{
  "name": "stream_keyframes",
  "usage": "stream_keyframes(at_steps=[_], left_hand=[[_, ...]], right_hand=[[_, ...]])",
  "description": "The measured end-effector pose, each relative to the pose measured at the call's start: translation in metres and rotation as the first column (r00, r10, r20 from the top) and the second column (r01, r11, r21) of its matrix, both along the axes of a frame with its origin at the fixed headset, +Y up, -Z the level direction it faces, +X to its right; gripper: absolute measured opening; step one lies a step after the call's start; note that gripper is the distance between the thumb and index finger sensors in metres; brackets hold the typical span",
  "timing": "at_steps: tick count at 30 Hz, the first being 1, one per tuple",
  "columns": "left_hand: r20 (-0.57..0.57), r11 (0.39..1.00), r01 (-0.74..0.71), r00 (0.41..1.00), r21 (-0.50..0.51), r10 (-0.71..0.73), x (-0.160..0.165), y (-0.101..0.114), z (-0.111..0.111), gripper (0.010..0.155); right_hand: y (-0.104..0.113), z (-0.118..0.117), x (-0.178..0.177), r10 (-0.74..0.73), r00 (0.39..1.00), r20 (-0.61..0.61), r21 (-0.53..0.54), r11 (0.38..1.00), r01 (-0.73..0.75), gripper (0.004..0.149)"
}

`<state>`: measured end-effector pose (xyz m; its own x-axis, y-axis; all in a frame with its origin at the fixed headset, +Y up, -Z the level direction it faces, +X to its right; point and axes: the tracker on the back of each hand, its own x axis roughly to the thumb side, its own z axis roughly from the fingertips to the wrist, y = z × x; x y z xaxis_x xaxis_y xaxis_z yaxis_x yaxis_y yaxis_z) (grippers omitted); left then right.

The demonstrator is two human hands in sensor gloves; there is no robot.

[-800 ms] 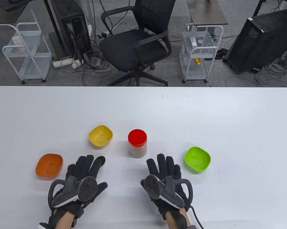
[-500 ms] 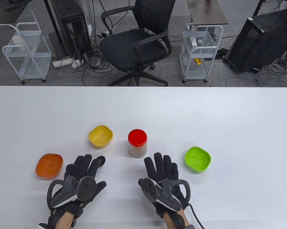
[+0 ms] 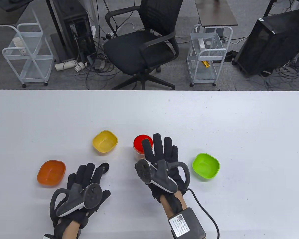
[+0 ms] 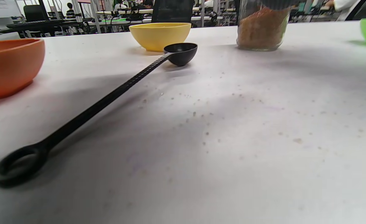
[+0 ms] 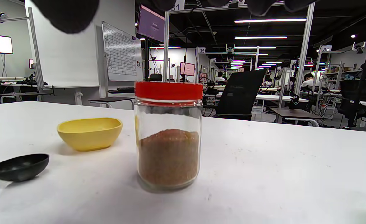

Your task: Scoop brown sugar granules from jar into dishes

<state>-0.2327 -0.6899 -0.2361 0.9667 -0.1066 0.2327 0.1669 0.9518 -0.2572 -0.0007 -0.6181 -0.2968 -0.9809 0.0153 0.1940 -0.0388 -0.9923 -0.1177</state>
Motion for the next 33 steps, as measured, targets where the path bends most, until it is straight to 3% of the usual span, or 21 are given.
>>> stream_keyframes(at_steps=[6,13,21,23,33], left_hand=[[0.001,0.998,0.054,0.999,-0.011,-0.054,0.007,-0.003,0.000,0.089],[-0.018,0.999,0.033,0.999,-0.014,-0.033,0.000,-0.005,0.002,0.090],[-0.031,0.999,0.023,0.999,-0.025,-0.024,-0.003,-0.006,0.002,0.091],[-0.026,1.000,0.021,0.999,-0.020,-0.022,-0.003,-0.006,0.003,0.091],[-0.027,0.998,0.047,0.998,-0.034,-0.048,-0.001,-0.008,0.002,0.092]], right_hand=[[0.002,-0.033,-0.012,0.017,1.000,-0.004,-0.025,1.000,-0.017,0.084],[-0.016,-0.068,-0.029,0.020,1.000,-0.017,-0.122,0.992,-0.022,0.085],[-0.048,-0.089,-0.039,0.115,0.993,0.009,-0.229,0.967,-0.110,0.089],[-0.050,-0.089,-0.038,0.083,0.997,0.009,-0.117,0.990,-0.081,0.084],[-0.054,-0.087,-0.035,0.032,0.999,0.011,-0.070,0.997,-0.031,0.076]])
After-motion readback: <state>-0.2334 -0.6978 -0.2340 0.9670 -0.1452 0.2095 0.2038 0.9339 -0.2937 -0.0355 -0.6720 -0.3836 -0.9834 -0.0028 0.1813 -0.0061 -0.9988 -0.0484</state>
